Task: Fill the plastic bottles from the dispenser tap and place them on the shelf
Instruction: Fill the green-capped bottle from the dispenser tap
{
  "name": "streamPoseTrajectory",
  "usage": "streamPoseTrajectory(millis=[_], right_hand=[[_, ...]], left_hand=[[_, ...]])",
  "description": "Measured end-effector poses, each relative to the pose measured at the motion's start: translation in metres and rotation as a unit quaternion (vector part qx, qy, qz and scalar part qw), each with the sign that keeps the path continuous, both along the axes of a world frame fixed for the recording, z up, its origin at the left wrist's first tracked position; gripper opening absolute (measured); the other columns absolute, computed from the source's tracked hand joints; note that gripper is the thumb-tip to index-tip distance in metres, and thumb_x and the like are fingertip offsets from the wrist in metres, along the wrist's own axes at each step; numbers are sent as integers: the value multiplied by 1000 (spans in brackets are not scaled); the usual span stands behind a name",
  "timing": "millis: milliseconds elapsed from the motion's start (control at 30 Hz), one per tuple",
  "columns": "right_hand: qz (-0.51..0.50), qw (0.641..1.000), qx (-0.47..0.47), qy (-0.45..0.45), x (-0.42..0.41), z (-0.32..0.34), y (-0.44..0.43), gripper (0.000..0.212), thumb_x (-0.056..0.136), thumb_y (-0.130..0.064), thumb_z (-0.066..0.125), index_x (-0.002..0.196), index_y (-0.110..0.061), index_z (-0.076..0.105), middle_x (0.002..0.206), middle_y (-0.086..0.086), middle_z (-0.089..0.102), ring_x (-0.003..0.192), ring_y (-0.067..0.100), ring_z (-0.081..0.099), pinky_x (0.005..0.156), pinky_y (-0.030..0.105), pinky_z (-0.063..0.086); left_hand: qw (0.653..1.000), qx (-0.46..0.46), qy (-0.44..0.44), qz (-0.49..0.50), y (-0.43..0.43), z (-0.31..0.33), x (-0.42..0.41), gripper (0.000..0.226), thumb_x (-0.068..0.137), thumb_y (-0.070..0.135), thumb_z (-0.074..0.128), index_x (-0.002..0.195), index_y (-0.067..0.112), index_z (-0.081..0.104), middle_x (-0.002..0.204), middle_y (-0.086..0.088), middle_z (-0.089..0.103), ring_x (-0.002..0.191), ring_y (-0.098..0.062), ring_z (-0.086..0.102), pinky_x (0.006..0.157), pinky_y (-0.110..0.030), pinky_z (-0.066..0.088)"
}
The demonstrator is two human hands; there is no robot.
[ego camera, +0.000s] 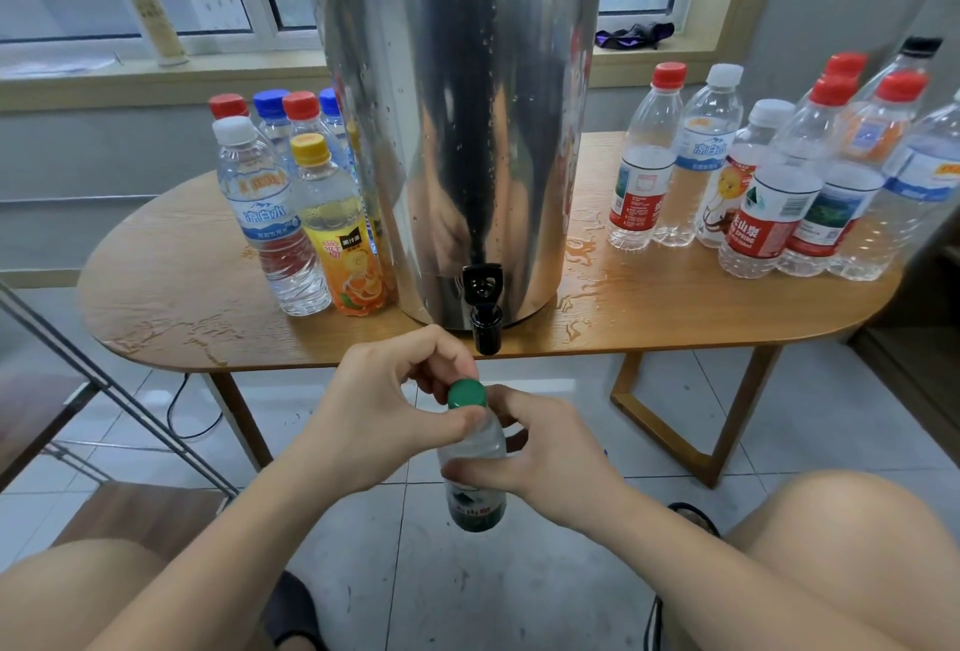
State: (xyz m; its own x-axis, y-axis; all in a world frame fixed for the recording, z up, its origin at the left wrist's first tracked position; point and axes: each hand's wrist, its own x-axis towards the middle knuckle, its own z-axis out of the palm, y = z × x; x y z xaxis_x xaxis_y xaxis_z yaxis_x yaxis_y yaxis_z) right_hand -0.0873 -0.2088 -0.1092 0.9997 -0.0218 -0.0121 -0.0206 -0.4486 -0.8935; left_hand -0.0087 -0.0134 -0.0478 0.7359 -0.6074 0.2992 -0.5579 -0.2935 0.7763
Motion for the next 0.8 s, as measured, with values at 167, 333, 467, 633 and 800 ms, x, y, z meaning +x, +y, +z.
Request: streamPoseTrajectory(millis=[167,333,467,633,800], right_hand=[[15,1000,15,0,-1,2,-4,41,77,-54,91,111,-40,73,103,-18,77,97,8,72,81,31,58],[8,1000,-3,-27,-3,6,-6,50,78,-54,92,121,-38,74,109,-21,76,103,6,71,88,38,62],[0,998,-17,-60,-5,19,-8,43,82,-51,91,119,-39,75,109,-22,76,101,6,71,84,34,61],[-32,996,7,-78,-6,37,-6,35,82,-49,91,111,-36,75,106,-17,78,97,9,71,81,35,61],[-34,994,17,-102,-8,62,4,41,82,-50,91,115,-35,73,110,-17,78,104,8,72,89,37,61]], left_hand=[[999,-21,39,-3,1,-5,4,46,77,26,98,115,27,72,92,4,82,87,-24,76,81,-42,61],[997,-28,69,-5,15,-12,11,48,86,32,91,128,30,69,109,0,81,102,-26,77,84,-52,61],[994,13,109,-6,32,-27,14,36,90,49,87,119,31,75,120,2,78,115,-22,73,94,-56,60],[988,81,128,-41,35,-40,0,60,75,59,94,125,38,69,124,14,75,120,-13,70,98,-43,59],[992,75,99,-3,24,-38,-12,64,75,51,96,129,44,64,122,23,74,115,-5,69,96,-35,59]])
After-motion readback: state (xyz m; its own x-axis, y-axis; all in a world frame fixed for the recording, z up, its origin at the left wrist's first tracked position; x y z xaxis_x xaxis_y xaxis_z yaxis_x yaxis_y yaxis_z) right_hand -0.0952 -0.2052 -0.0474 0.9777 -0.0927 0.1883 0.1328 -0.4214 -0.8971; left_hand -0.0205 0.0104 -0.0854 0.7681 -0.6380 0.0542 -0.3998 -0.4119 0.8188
